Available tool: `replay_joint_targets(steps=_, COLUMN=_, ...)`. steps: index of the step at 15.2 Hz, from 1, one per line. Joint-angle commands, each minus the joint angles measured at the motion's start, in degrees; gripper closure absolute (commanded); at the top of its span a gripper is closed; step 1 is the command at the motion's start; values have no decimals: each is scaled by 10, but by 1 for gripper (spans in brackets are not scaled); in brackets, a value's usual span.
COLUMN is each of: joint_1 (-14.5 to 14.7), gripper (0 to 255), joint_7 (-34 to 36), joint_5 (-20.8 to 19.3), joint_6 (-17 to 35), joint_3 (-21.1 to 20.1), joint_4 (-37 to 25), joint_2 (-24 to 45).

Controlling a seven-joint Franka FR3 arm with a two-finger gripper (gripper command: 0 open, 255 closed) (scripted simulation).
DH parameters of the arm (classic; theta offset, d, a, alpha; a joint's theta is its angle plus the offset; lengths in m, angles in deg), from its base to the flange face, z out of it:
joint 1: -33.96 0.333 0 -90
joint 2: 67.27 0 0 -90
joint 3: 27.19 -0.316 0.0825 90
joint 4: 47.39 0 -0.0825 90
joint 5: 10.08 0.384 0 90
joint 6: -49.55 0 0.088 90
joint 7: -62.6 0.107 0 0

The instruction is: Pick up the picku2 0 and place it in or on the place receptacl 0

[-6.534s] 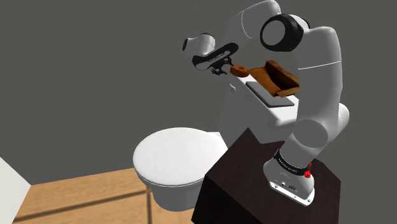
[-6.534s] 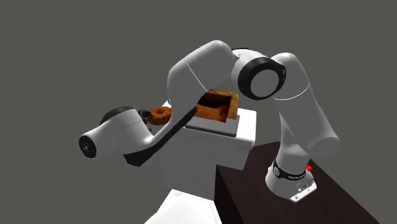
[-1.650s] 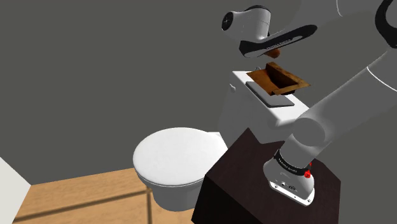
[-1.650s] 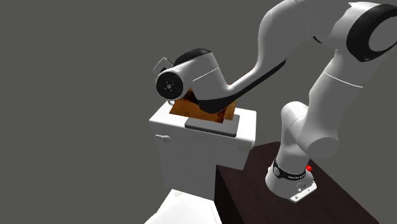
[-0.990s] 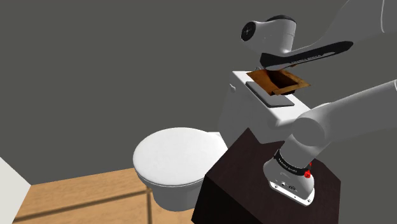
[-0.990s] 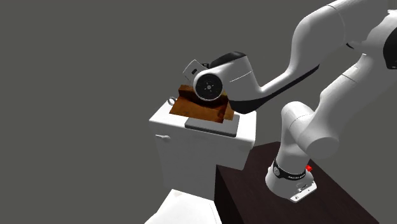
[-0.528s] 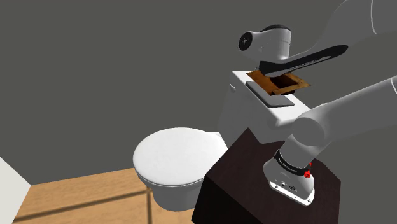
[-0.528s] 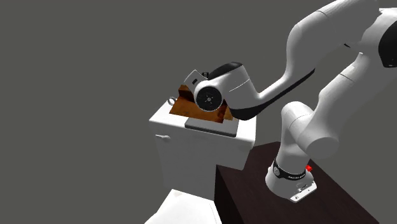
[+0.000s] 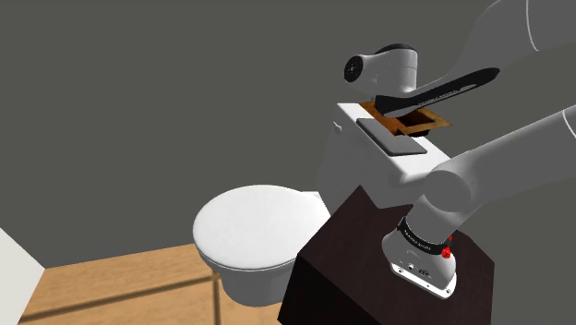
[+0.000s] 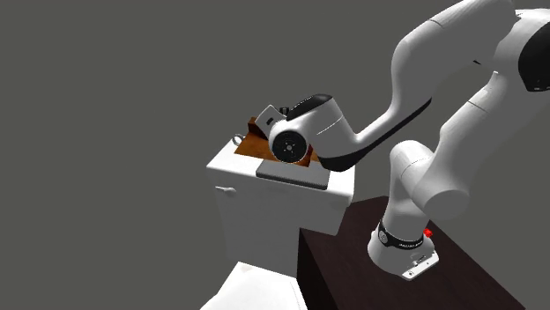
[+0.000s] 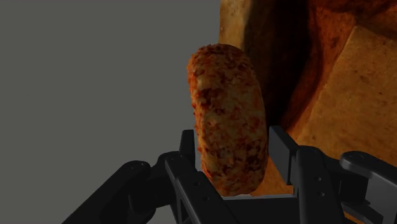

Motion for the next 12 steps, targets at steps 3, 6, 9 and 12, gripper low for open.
replay_joint_targets(steps=3, joint_1=0, gripper=255, joint_7=1, joint_5=1, joint_6=1, joint_3=1, joint_4=1, joint_2=1)
replay_joint_targets(steps=6, joint_1=0, gripper=0, joint_7=1, joint_5=2, joint_6=0, joint_3=0, joint_4=1, joint_2=2)
replay_joint_targets(steps=9, joint_1=0, gripper=0, joint_7=1, joint_5=1, joint_6=1, joint_3=1, joint_4=1, joint_2=1)
replay_joint_targets(steps=12, joint_1=29, gripper=0, joint_7=-8, joint_5=55, joint_6=-46, joint_3=-39, joint_4=-13, joint_2=-8)
